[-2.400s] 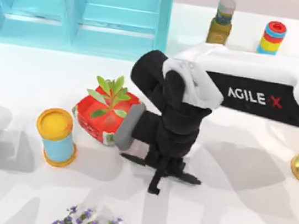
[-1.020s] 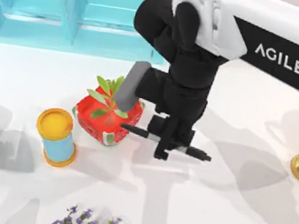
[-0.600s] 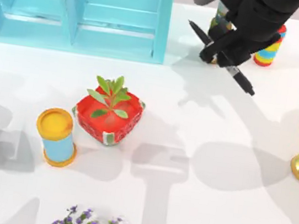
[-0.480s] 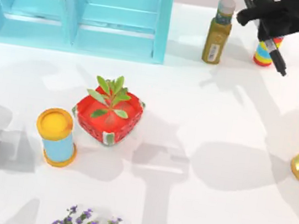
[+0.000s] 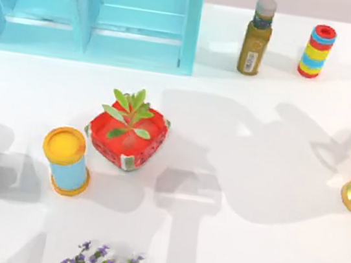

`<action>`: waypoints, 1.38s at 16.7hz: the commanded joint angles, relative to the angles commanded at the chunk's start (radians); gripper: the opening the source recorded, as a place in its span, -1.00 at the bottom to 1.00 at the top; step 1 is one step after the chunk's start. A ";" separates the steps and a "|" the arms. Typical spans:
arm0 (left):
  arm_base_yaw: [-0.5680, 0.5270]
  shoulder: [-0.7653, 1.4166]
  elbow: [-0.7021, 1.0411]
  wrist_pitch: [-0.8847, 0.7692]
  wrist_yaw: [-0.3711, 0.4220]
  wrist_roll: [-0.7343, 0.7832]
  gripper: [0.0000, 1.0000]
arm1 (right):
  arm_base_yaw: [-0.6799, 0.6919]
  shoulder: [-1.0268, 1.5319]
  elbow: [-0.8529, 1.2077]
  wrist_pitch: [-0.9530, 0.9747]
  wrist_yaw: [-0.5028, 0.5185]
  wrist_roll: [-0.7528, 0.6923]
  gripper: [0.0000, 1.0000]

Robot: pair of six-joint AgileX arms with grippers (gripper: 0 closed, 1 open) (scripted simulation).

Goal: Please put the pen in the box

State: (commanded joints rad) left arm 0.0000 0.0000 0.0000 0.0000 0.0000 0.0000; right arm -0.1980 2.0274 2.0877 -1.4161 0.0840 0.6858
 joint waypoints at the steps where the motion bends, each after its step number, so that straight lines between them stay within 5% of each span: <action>1: 0.000 0.000 0.000 0.000 0.000 0.000 1.00 | -0.057 0.005 -0.037 -0.010 0.008 0.086 -1.00; 7: 0.000 0.000 0.000 0.000 0.000 0.000 1.00 | -0.280 0.018 -0.233 -0.043 0.018 0.394 -1.00; 15: 0.000 0.000 0.000 0.000 0.000 0.000 1.00 | -0.280 0.016 -0.249 -0.028 0.014 0.411 -1.00; 23: 0.000 0.000 0.000 0.000 0.000 0.000 1.00 | -0.161 -0.033 -0.377 0.229 0.004 0.413 -1.00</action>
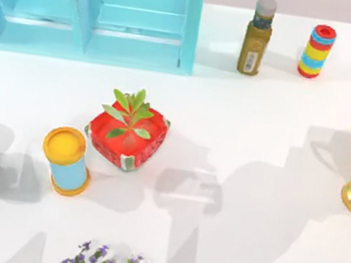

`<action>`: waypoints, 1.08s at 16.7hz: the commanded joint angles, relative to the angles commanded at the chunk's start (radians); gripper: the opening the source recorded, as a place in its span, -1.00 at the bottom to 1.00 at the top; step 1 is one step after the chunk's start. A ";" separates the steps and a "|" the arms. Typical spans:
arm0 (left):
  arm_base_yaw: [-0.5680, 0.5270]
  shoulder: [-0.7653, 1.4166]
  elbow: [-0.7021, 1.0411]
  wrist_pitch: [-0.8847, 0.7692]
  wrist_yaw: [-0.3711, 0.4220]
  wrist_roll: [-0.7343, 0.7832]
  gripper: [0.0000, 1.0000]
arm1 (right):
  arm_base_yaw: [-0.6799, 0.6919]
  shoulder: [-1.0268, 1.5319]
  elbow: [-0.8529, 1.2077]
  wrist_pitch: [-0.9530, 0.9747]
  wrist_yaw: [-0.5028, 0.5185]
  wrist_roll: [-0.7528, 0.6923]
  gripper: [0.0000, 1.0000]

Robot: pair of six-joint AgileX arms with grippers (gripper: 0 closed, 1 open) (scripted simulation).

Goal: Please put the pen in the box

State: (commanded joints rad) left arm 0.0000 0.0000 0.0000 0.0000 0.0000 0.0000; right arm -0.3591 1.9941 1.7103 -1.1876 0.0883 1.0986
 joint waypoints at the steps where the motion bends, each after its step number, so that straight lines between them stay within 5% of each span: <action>1: 0.000 0.000 0.000 0.000 0.000 0.000 1.00 | -0.007 -0.004 -0.031 0.011 0.002 0.007 -1.00; 11: 0.000 0.000 0.000 0.000 0.000 0.000 1.00 | -0.083 0.006 -0.175 -0.019 0.007 0.049 -1.00; 18: 0.000 0.000 0.000 0.000 0.000 0.000 1.00 | -0.083 0.006 -0.175 -0.019 0.007 0.049 0.06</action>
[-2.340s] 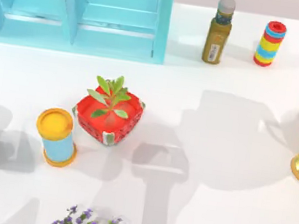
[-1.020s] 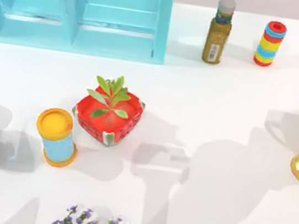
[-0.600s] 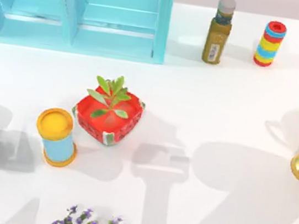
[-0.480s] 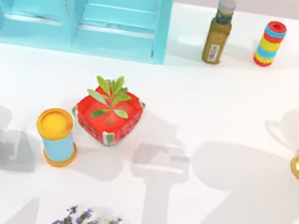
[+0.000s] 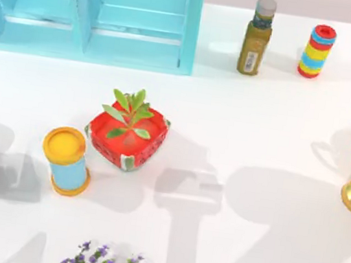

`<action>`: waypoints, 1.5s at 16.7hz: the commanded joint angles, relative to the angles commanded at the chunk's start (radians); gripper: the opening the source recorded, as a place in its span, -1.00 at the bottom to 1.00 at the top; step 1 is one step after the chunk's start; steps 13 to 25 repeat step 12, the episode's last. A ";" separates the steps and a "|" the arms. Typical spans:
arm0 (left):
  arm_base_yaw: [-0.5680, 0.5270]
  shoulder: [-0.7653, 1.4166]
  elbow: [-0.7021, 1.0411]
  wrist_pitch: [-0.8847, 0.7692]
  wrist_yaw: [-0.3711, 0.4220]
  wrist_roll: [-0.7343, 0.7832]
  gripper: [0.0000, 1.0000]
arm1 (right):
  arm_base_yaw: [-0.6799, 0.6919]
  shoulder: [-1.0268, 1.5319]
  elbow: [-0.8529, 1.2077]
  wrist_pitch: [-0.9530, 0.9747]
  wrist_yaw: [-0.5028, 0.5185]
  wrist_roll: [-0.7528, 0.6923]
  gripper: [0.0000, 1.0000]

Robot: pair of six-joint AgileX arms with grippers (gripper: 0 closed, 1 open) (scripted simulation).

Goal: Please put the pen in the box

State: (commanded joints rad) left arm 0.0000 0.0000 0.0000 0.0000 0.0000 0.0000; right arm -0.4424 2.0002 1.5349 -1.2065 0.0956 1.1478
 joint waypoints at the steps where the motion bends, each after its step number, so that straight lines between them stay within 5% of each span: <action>1: 0.000 0.000 0.000 0.000 0.000 0.000 1.00 | 0.000 0.000 0.000 0.000 0.000 0.000 0.21; 7: 0.000 0.000 0.000 0.000 0.000 0.000 1.00 | 0.000 0.000 0.000 0.000 0.000 0.000 1.00; 25: 0.000 0.000 0.000 0.000 0.000 0.000 1.00 | 0.000 0.000 0.000 0.000 0.000 0.000 1.00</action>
